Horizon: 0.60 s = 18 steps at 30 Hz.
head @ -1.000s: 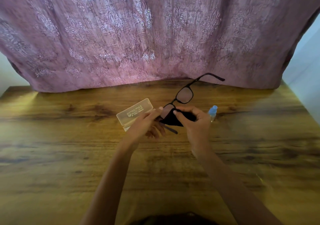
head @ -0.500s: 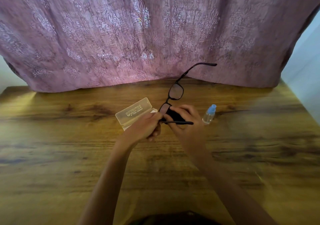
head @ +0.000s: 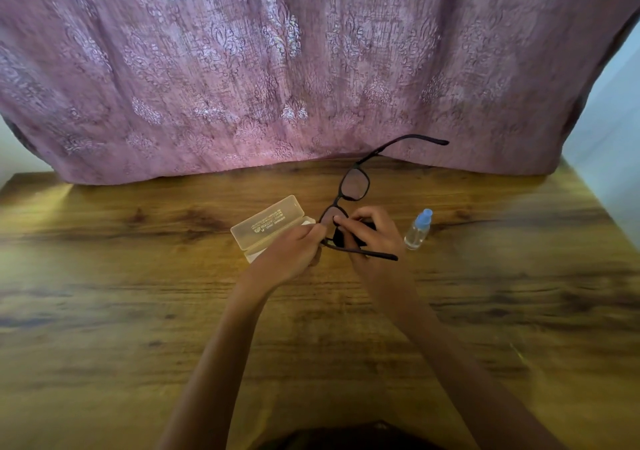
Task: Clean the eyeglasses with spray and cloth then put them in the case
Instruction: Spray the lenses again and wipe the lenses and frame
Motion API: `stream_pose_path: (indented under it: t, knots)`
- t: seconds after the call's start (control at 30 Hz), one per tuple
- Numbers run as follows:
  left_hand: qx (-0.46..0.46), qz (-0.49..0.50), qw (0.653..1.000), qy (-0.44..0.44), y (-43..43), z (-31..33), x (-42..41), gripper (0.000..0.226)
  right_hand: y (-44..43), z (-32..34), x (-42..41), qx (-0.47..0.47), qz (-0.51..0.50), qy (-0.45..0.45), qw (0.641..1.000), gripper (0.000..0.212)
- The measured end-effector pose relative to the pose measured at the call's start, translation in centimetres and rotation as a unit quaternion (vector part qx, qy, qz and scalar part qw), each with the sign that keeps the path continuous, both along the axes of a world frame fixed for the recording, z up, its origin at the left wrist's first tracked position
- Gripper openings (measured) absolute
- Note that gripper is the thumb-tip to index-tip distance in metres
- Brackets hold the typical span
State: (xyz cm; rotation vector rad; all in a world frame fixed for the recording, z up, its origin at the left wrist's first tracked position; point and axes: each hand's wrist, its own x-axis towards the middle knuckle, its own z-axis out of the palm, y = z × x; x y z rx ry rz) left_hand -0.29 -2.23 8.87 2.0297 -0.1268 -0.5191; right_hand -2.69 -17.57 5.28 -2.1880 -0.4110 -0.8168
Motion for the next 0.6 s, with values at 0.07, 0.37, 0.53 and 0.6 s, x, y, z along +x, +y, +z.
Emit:
stream_pose_path:
  t: [0.07, 0.37, 0.53, 0.6]
  knots:
    - [0.008, 0.005, 1.0, -0.011, -0.2, -0.1, 0.1, 0.033, 0.1, 0.0, 0.2, 0.007, -0.019, 0.007, 1.0, 0.024]
    - [0.005, -0.004, 1.0, -0.022, -0.2, 0.1, 0.5, 0.032, 0.1, 0.1, -0.8, 0.009, 0.038, 0.043, 0.998, 0.026]
    - [0.06, -0.039, 0.996, -0.049, -0.1, 0.1, 0.7, 0.035, 0.0, 0.2, -0.5, 0.01, 0.059, 0.018, 0.998, 0.019]
    - [0.145, -0.085, 0.982, -0.091, -0.1, 0.3, 0.5, 0.037, 0.1, -0.1, -0.2, 0.015, 0.06, 0.024, 0.998, 0.022]
